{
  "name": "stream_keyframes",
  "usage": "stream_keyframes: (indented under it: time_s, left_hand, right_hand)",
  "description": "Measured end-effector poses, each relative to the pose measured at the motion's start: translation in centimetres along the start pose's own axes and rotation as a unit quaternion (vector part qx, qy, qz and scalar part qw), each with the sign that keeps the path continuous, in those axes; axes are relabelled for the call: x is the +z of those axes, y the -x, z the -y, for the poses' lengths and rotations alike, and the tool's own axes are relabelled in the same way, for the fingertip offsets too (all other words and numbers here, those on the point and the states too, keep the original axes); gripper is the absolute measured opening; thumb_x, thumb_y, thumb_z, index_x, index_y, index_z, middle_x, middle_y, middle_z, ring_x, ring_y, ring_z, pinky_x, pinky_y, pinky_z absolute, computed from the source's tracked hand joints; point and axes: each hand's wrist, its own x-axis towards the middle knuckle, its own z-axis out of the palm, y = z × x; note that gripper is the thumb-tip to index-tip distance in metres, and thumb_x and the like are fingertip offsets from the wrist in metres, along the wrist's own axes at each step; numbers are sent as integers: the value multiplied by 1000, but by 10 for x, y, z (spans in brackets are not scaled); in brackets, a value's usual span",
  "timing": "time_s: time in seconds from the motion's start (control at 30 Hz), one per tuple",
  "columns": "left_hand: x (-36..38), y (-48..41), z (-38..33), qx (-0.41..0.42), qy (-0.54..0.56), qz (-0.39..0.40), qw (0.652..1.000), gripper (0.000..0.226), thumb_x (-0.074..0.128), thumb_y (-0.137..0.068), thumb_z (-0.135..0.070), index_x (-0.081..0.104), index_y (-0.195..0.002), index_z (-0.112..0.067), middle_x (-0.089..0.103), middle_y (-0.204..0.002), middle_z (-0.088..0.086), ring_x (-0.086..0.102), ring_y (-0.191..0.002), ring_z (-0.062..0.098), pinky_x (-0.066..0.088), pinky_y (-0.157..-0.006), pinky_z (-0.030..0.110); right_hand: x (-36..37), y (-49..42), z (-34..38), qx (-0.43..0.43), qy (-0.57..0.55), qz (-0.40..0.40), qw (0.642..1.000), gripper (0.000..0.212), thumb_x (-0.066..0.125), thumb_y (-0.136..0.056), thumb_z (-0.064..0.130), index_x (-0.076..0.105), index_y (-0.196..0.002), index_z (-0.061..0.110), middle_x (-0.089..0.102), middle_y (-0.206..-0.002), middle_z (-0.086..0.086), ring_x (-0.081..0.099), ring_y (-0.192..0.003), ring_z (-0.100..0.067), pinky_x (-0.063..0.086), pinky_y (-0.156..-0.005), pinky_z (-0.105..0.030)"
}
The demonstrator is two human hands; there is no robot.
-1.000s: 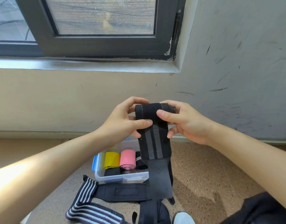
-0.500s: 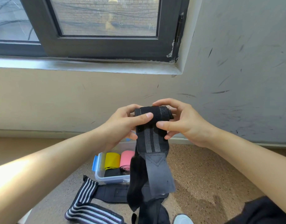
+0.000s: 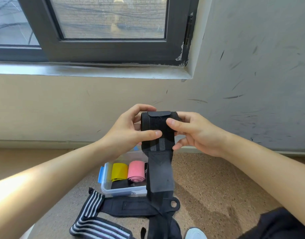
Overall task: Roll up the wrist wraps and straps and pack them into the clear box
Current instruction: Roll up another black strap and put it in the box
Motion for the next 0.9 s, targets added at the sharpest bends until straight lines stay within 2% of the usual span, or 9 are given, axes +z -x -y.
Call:
stream_keyframes:
  time_s: [0.07, 0.13, 0.23, 0.37, 0.5, 0.63, 0.73, 0.83, 0.9]
  left_hand:
    - [-4, -1, 0, -40, -20, 35, 998, 49, 80, -85, -26, 61, -129, -29, 75, -106, -11, 71, -88, 4, 49, -54, 22]
    - [-7, -1, 2, -83, -27, 85, 993, 43, 66, -86, -49, 63, -128, -41, 75, -114, -11, 71, -97, 8, 49, -58, 25]
    - [-6, 0, 4, -112, -8, 96, 989, 46, 59, -85, -61, 65, -127, -41, 75, -117, -4, 69, -97, 13, 50, -59, 26]
    - [-5, -3, 5, -97, 33, 66, 993, 49, 70, -83, -47, 64, -124, -20, 72, -104, 0, 71, -91, 14, 53, -55, 26]
    - [-6, -2, 6, -75, 59, 43, 994, 48, 77, -80, -33, 65, -124, -18, 72, -102, 2, 72, -98, 23, 57, -62, 29]
    - [-4, -3, 4, -30, 29, -6, 999, 50, 85, -81, -14, 64, -126, -21, 75, -97, -5, 74, -88, 14, 58, -69, 33]
    - [-4, -2, 4, 5, 13, -22, 1000, 50, 82, -81, -6, 64, -124, -23, 76, -94, -8, 73, -83, 11, 59, -67, 29]
    - [-4, -1, 7, 30, 18, -17, 999, 54, 82, -79, 0, 62, -126, -20, 76, -104, 0, 75, -91, 16, 61, -72, 29]
    - [-4, -1, 9, 44, 3, -6, 999, 58, 82, -79, 0, 61, -128, -22, 75, -110, 2, 75, -96, 17, 60, -74, 28]
  right_hand:
    - [-1, 0, 0, -16, 1, -13, 1000, 45, 69, -88, 28, 65, -129, 10, 66, -127, -17, 70, -105, -24, 60, -65, -32]
    - [-1, 2, 1, -30, 6, -26, 999, 44, 71, -86, 21, 65, -127, 8, 67, -117, -15, 70, -104, -22, 60, -66, -31]
    - [0, 3, 1, -58, 35, -53, 996, 40, 73, -87, 4, 63, -125, 9, 66, -106, -11, 70, -94, -17, 59, -66, -30]
    - [5, 2, -3, -105, 112, -69, 986, 45, 75, -84, -8, 63, -121, 13, 67, -112, -16, 67, -104, -24, 63, -70, -38]
    - [4, 1, -3, -95, 117, -66, 986, 54, 75, -84, -7, 58, -128, 20, 65, -119, -12, 68, -105, -20, 64, -73, -44]
    - [-5, 0, -2, 12, 21, 8, 1000, 49, 68, -90, 22, 56, -138, 22, 61, -133, -16, 64, -119, -33, 60, -82, -44]
    - [-4, 0, -3, 30, -2, 28, 999, 50, 60, -92, 41, 59, -137, 19, 62, -134, -17, 64, -116, -35, 58, -87, -45]
    - [-1, -3, -4, 6, 13, -11, 1000, 45, 70, -93, 41, 62, -132, 19, 64, -127, -19, 67, -107, -33, 60, -81, -46]
    - [0, -2, -5, -1, 24, -21, 999, 46, 72, -88, 34, 62, -131, 19, 67, -123, -16, 69, -109, -36, 62, -77, -45]
